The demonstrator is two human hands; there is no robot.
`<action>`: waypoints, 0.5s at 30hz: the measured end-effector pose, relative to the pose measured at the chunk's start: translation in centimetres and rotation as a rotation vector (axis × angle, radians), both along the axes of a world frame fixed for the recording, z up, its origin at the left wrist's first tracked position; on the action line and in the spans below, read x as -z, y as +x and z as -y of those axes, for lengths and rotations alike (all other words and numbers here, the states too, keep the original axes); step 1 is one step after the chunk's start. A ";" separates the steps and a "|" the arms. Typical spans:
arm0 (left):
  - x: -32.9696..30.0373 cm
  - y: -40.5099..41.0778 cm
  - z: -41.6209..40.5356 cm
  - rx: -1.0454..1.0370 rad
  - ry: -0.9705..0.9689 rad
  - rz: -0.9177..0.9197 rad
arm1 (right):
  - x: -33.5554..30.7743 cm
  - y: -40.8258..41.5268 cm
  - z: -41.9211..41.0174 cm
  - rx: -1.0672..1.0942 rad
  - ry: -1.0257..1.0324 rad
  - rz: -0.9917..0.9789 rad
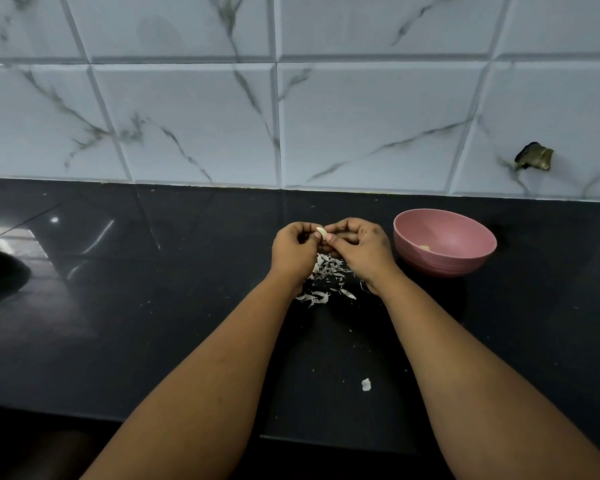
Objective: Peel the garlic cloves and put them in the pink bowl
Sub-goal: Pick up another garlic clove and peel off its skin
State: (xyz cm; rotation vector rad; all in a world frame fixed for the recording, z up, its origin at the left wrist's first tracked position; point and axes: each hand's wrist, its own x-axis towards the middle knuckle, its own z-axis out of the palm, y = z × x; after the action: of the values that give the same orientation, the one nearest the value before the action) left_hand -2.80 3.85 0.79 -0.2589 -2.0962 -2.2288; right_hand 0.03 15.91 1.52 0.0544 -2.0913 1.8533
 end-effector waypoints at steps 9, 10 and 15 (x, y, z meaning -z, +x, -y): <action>0.1 0.2 0.0 -0.014 -0.029 -0.044 | 0.3 -0.4 0.0 0.089 0.000 -0.025; 0.1 0.2 0.1 -0.023 -0.041 -0.047 | 0.3 -0.5 0.0 0.088 0.003 -0.025; 0.0 0.2 0.2 -0.023 -0.114 -0.060 | 0.5 -0.5 -0.3 0.052 0.093 -0.033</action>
State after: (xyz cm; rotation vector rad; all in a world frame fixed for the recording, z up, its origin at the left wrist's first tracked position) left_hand -2.57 3.67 0.80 -0.3020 -2.1860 -2.0655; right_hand -0.49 16.17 1.04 0.0521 -2.1348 1.7141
